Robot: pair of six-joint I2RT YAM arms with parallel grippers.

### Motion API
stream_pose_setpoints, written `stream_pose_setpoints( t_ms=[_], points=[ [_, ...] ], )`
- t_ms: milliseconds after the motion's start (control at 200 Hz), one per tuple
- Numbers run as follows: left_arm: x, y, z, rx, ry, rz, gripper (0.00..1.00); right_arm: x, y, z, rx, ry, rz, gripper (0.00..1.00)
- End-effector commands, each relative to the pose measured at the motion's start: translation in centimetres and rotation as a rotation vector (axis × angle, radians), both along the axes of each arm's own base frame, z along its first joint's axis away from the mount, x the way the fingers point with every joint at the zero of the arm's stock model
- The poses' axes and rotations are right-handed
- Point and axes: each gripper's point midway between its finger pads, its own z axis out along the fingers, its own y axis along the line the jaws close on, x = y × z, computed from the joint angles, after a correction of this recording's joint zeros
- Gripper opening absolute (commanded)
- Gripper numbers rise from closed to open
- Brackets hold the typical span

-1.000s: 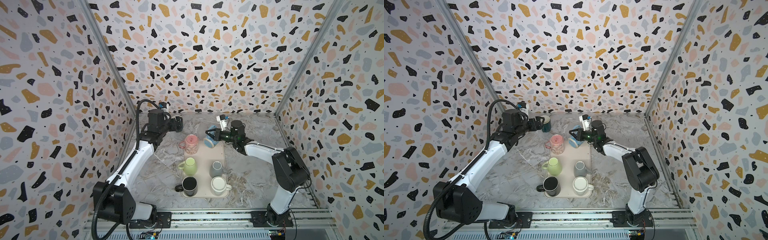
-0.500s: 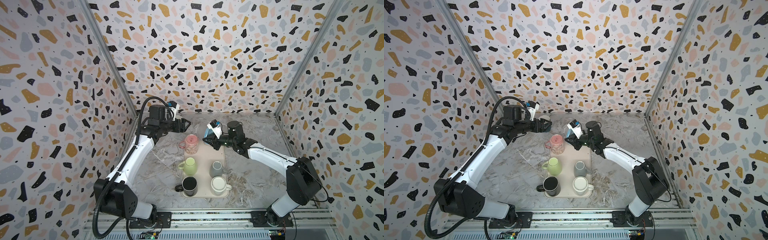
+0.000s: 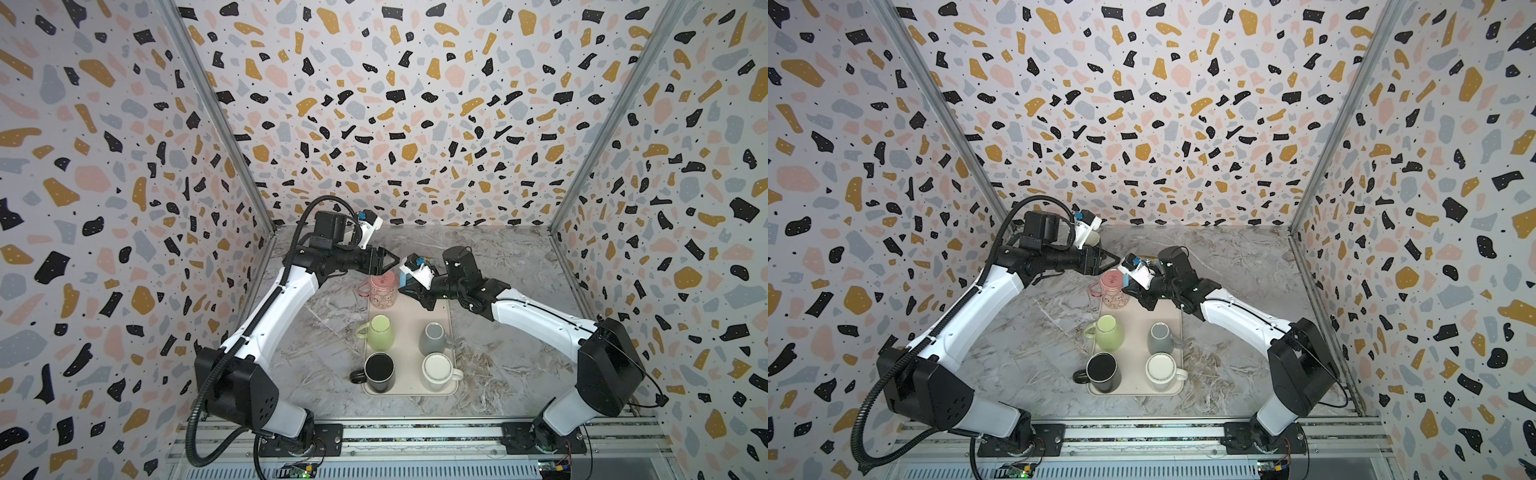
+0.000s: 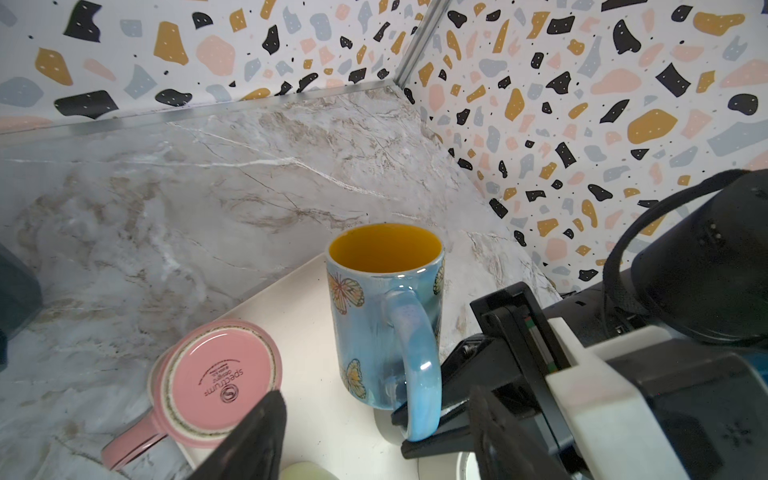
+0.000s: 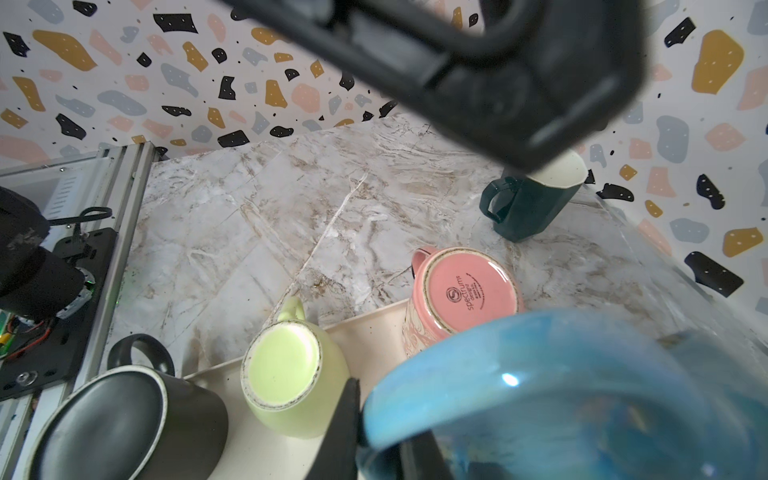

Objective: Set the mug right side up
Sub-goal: 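Close the left gripper on the light blue mug while the right gripper holds its handle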

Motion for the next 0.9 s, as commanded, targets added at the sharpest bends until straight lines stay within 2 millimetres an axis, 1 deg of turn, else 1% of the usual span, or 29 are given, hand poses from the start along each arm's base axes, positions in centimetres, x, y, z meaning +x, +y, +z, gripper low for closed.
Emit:
stream_pose_setpoints(
  t_ms=[0, 155, 345, 696, 896],
  points=[
    [-0.7, -1.1, 0.8, -0.024, -0.002, -0.064, 0.69, -0.1, 0.6, 7.8, 0.113, -0.219, 0.029, 0.00],
    [-1.0, -2.0, 0.0, -0.032, 0.037, -0.095, 0.67, -0.2, 1.0, 7.7, 0.100, -0.231, 0.045, 0.00],
    [-1.4, -2.8, 0.0, -0.043, 0.049, -0.128, 0.65, -0.3, 1.4, 7.3, 0.077, -0.244, 0.056, 0.00],
    [-1.6, -2.6, -0.8, 0.007, 0.084, -0.128, 0.58, -0.3, 1.9, 6.1, 0.001, -0.290, 0.050, 0.00],
    [-1.6, -2.2, -1.5, 0.041, 0.107, -0.115, 0.57, -0.5, 2.0, 6.0, -0.018, -0.315, 0.059, 0.00]
  ],
)
